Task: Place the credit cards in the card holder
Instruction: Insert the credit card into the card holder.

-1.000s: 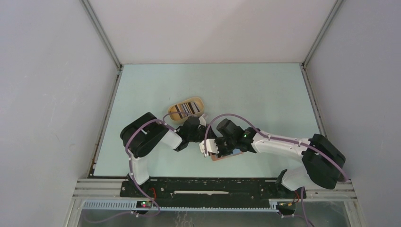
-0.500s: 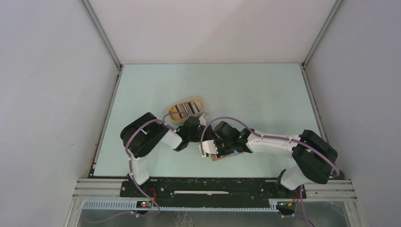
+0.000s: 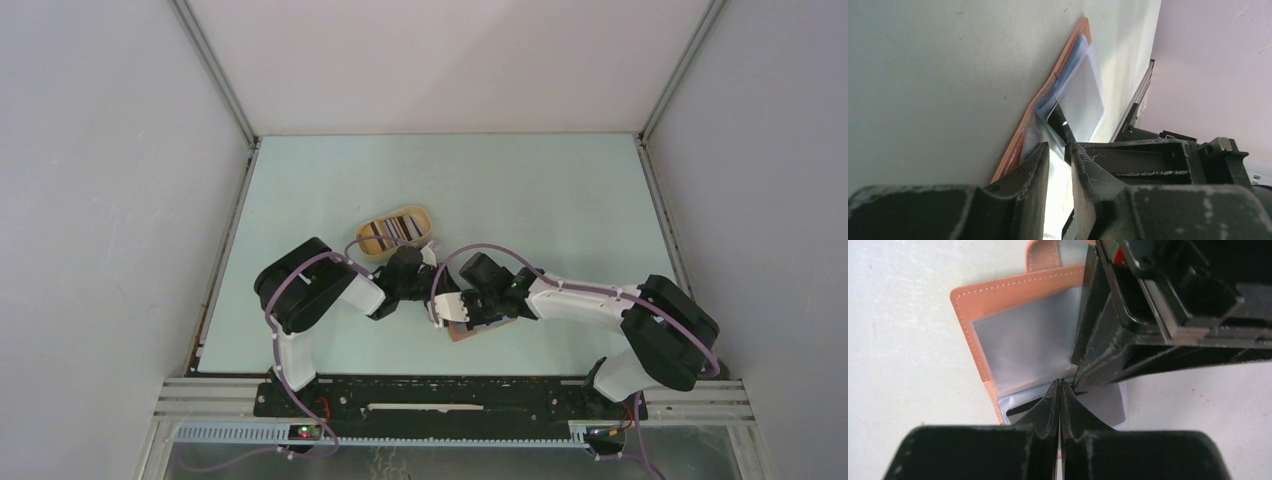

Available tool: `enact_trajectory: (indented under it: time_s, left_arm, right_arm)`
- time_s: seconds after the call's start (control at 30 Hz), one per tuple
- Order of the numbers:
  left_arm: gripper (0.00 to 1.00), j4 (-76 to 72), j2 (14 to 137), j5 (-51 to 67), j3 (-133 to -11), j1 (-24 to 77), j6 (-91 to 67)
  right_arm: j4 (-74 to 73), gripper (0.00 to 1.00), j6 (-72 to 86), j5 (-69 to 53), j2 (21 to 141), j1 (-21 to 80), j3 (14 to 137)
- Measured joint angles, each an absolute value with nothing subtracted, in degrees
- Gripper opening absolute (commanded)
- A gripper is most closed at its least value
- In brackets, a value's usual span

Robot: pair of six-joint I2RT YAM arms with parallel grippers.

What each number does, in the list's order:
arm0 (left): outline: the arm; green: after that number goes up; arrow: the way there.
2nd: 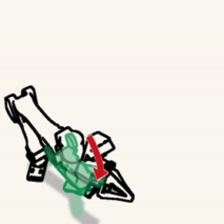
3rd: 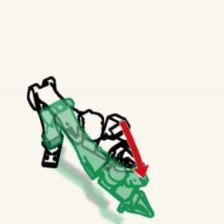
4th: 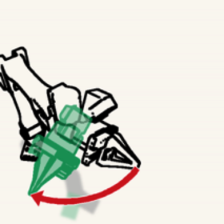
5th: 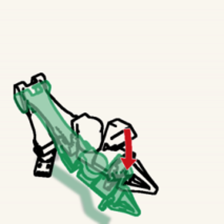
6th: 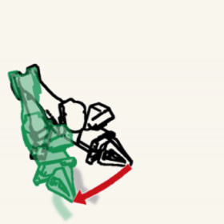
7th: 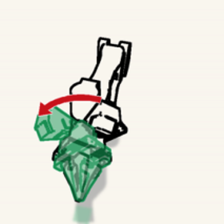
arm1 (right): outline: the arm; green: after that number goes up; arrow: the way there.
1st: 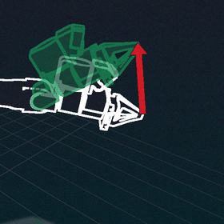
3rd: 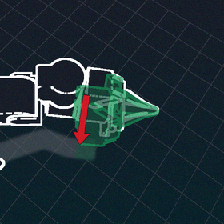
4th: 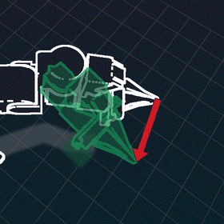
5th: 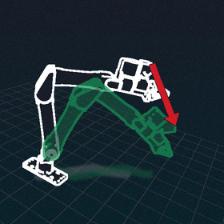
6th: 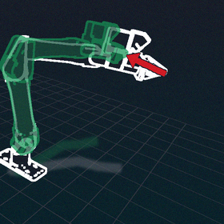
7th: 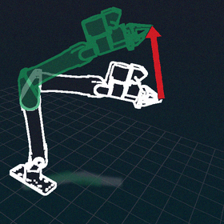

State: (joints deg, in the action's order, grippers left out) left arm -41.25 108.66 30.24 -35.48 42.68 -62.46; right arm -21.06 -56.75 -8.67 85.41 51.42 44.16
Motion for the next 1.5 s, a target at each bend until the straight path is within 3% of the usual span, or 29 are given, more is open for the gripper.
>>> enact_trajectory:
  time_s: [0.23, 0.53, 0.63, 0.77, 1.0, 1.17, 1.5]
  left_arm:
    - [0.3, -41.43, 108.66, 30.26, -35.48, 42.68, -62.46]
    - [0.32, -44.75, 107.79, 29.98, -33.45, 42.68, -62.33]
    - [0.25, -45.69, 106.1, 29.06, -32.03, 42.68, -61.21]
    - [0.07, -46.81, 104.47, 27.35, -31.48, 42.68, -59.42]
    - [0.02, -47.2, 104.47, 25.56, -31.48, 42.83, -57.78]
    - [0.01, -45.78, 104.49, 24.93, -31.53, 43.27, -56.75]
    - [0.0, -42.78, 104.49, 21.63, -31.59, 43.38, -56.47]
  right_arm:
    - [-23.62, 0.12, -56.58, -10.22, 82.04, 48.64, 44.14]
    - [-33.23, 0.25, -51.09, -24.16, 75.07, 37.74, 48.71]
    - [-35.29, 0.26, -48.84, -29.36, 73.73, 33.93, 50.37]
    - [-37.08, 0.26, -44.97, -33.56, 74.96, 30.04, 51.99]
    - [-40.97, 0.22, -38.35, -35.64, 88.27, 26.04, 58.57]
    - [-42.44, 0.16, -36.29, -35.77, 90.32, 25.96, 58.57]
    - [-35.18, 0.0, -31.03, -32.12, 90.7, 38.83, 58.57]
